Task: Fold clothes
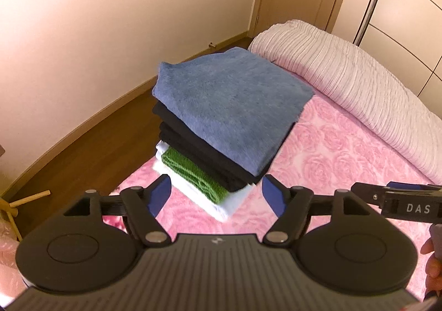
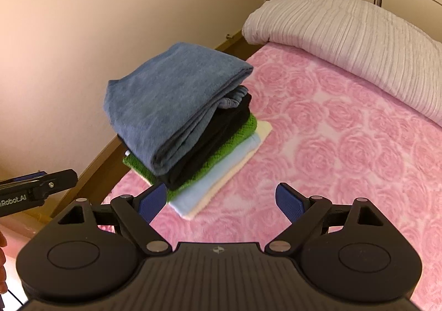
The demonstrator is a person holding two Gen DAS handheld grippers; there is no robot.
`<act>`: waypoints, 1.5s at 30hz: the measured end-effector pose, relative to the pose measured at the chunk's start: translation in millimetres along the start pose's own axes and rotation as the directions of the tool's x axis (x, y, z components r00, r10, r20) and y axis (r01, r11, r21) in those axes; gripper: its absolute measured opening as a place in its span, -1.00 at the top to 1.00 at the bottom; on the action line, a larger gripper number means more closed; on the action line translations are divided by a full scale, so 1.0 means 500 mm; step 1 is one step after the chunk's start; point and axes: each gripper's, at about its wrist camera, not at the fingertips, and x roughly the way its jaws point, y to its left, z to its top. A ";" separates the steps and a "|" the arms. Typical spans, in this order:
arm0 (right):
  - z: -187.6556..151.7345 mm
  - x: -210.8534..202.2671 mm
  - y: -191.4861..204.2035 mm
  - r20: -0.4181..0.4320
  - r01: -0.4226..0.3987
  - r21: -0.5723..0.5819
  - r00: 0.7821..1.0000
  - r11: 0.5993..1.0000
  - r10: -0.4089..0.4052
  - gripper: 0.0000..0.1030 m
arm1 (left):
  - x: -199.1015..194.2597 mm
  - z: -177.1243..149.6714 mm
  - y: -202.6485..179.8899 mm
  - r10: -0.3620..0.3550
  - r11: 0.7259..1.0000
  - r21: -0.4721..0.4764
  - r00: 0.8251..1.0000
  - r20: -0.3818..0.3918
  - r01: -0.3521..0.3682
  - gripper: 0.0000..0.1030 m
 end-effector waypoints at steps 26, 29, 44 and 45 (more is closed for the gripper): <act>-0.177 -0.190 -0.070 -0.025 -0.021 -0.083 1.000 0.996 0.019 -0.72 | -0.208 -0.204 -0.115 0.052 0.998 -0.044 0.998 0.020 -0.051 -0.44; -0.190 -0.199 -0.070 -0.022 -0.024 -0.090 1.000 0.996 0.022 -0.72 | -0.221 -0.213 -0.114 0.053 0.997 -0.048 0.998 0.026 -0.052 -0.45; -0.171 -0.203 0.013 0.018 0.016 -0.074 1.000 0.997 -0.015 -0.72 | -0.222 -0.156 -0.028 -0.017 1.000 0.014 0.996 0.089 0.016 -0.66; -0.168 -0.199 0.024 0.019 0.017 -0.072 1.000 0.997 -0.016 -0.72 | -0.221 -0.154 -0.018 -0.019 1.000 0.022 0.995 0.097 0.016 -0.71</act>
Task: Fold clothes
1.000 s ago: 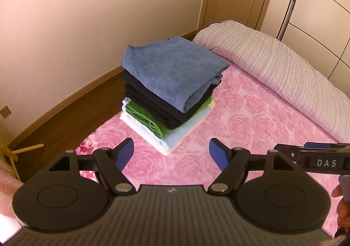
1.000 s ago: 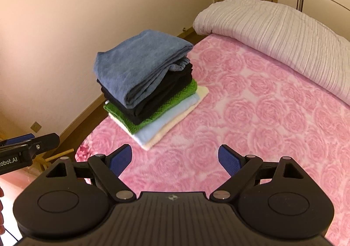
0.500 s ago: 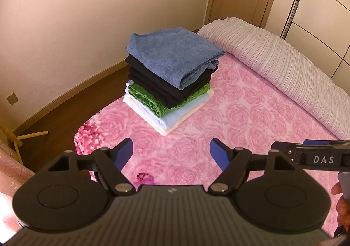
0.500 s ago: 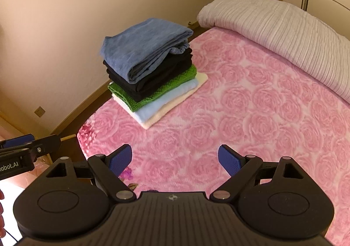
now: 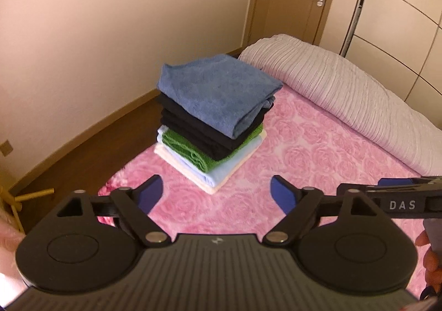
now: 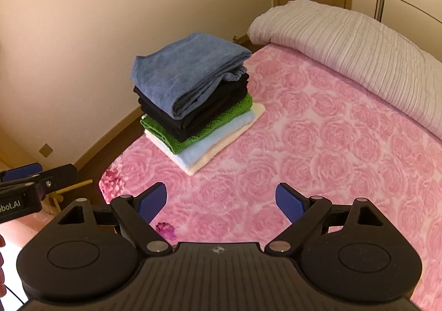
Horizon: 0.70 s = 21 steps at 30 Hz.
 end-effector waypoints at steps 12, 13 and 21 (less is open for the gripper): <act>-0.004 0.058 0.094 -0.045 0.030 0.050 0.999 0.998 -0.027 -0.72 | 0.043 -0.007 0.073 0.059 0.995 0.076 0.998 0.034 -0.062 -0.98; -0.008 0.063 0.097 -0.054 0.034 0.056 0.998 0.998 -0.031 -0.72 | 0.053 -0.010 0.081 0.066 0.996 0.061 0.998 0.012 -0.066 -0.98; -0.011 0.098 0.122 -0.098 0.063 0.060 0.994 0.996 -0.057 -0.72 | 0.111 -0.035 0.138 0.058 0.998 -0.010 0.992 -0.114 -0.060 -0.98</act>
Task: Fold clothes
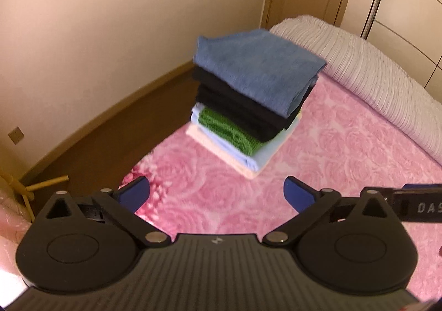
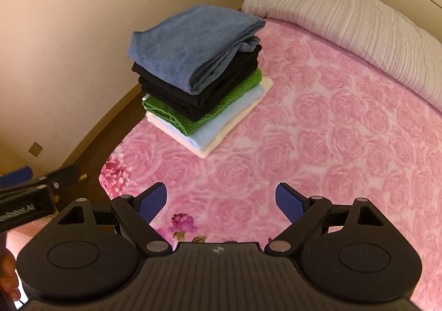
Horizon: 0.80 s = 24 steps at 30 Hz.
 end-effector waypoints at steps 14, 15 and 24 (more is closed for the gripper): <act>0.015 0.049 -0.020 -0.062 0.007 -0.014 0.998 1.000 -0.008 -0.72 | 0.065 0.000 -0.035 0.000 1.000 -0.002 0.996 -0.093 0.000 -0.98; 0.017 0.050 -0.027 -0.064 0.007 -0.014 0.998 1.000 -0.008 -0.72 | 0.067 0.000 -0.042 0.004 1.000 -0.004 0.995 -0.096 -0.004 -0.98; 0.036 0.067 -0.084 -0.099 -0.017 -0.059 0.995 0.998 0.011 -0.72 | 0.074 -0.004 -0.101 0.044 0.998 -0.043 0.993 -0.109 -0.049 -0.98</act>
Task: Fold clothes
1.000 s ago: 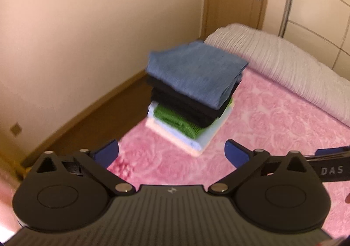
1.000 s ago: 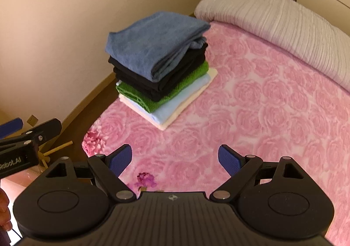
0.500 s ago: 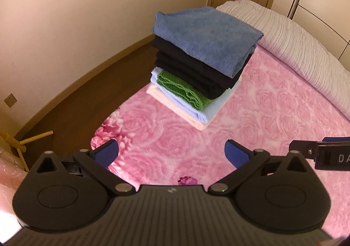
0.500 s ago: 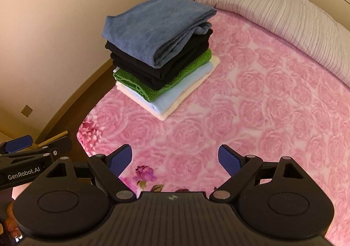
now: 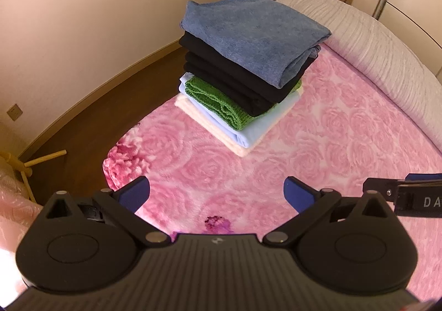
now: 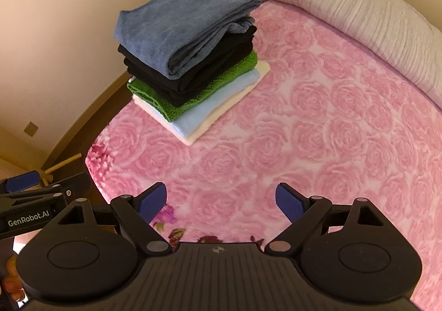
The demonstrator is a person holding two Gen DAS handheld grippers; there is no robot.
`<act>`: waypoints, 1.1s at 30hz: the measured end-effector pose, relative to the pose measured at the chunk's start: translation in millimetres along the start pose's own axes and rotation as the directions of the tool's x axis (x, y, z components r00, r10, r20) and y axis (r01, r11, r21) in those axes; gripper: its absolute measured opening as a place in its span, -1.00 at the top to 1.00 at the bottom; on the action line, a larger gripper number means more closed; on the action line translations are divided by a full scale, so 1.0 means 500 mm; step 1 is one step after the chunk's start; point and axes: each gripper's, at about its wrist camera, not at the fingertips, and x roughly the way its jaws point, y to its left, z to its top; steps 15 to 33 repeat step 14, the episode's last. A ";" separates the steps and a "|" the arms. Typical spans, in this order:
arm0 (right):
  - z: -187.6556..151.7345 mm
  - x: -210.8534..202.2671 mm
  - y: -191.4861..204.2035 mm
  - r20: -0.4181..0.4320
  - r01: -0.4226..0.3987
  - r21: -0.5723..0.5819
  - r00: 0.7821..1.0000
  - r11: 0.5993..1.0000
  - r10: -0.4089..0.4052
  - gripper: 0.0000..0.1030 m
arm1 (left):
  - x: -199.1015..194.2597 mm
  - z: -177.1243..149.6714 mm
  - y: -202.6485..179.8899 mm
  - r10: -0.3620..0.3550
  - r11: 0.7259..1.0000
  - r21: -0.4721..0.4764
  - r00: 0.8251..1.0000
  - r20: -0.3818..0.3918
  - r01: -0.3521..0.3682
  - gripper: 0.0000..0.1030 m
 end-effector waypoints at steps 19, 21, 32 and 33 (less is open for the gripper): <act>0.035 -0.004 -0.073 -0.004 -0.037 -0.099 0.999 0.994 0.037 -0.72 | -0.021 -0.005 -0.087 0.055 0.997 -0.051 0.997 0.059 -0.052 -0.98; 0.035 -0.004 -0.073 -0.004 -0.037 -0.099 0.999 0.994 0.037 -0.72 | -0.021 -0.005 -0.087 0.055 0.997 -0.051 0.997 0.059 -0.052 -0.98; 0.035 -0.004 -0.073 -0.004 -0.037 -0.099 0.999 0.994 0.037 -0.72 | -0.021 -0.005 -0.087 0.055 0.997 -0.051 0.997 0.059 -0.052 -0.98; 0.035 -0.004 -0.073 -0.004 -0.037 -0.099 0.999 0.994 0.037 -0.72 | -0.021 -0.005 -0.087 0.055 0.997 -0.051 0.997 0.059 -0.052 -0.98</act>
